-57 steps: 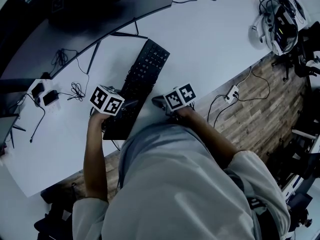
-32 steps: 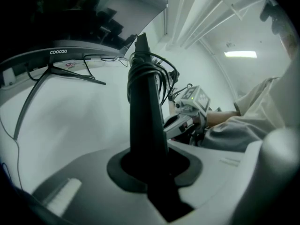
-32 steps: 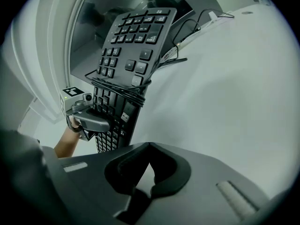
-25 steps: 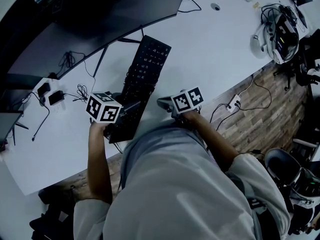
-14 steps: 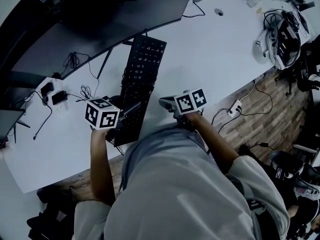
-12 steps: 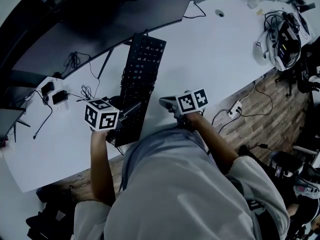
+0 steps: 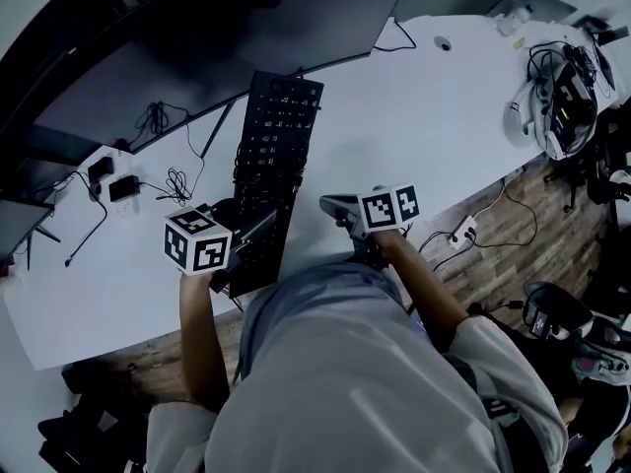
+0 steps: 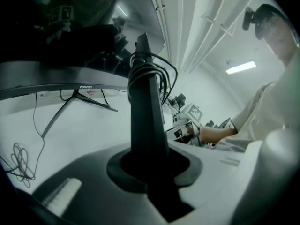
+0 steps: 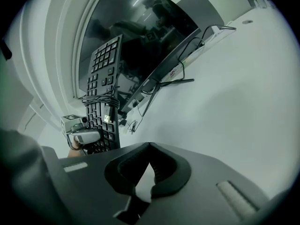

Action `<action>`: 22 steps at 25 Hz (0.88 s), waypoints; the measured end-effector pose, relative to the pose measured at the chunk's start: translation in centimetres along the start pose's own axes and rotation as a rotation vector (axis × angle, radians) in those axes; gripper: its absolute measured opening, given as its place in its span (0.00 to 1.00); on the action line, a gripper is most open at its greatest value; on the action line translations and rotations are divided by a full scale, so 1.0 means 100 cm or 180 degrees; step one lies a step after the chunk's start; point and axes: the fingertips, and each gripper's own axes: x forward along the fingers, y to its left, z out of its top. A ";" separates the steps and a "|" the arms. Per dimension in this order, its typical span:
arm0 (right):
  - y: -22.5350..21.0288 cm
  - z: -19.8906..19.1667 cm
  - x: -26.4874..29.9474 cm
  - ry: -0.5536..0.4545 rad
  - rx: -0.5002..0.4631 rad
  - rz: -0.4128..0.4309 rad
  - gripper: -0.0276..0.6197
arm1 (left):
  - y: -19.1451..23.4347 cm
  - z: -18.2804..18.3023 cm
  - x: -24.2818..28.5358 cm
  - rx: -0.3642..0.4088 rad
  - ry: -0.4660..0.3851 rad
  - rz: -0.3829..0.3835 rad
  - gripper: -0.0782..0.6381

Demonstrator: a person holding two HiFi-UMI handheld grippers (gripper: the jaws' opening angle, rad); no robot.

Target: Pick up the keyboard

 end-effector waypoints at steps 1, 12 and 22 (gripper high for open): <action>0.000 0.002 -0.003 -0.0003 -0.0024 -0.0001 0.05 | -0.002 0.002 -0.002 0.0010 -0.0050 0.0029 0.11; 0.036 0.029 -0.025 -0.0266 -0.0179 0.0185 0.05 | -0.010 0.016 -0.036 0.0111 -0.0558 0.0369 0.11; 0.056 0.047 -0.044 -0.0395 -0.0786 -0.0045 0.05 | -0.026 0.029 -0.058 0.0250 -0.0893 0.0650 0.11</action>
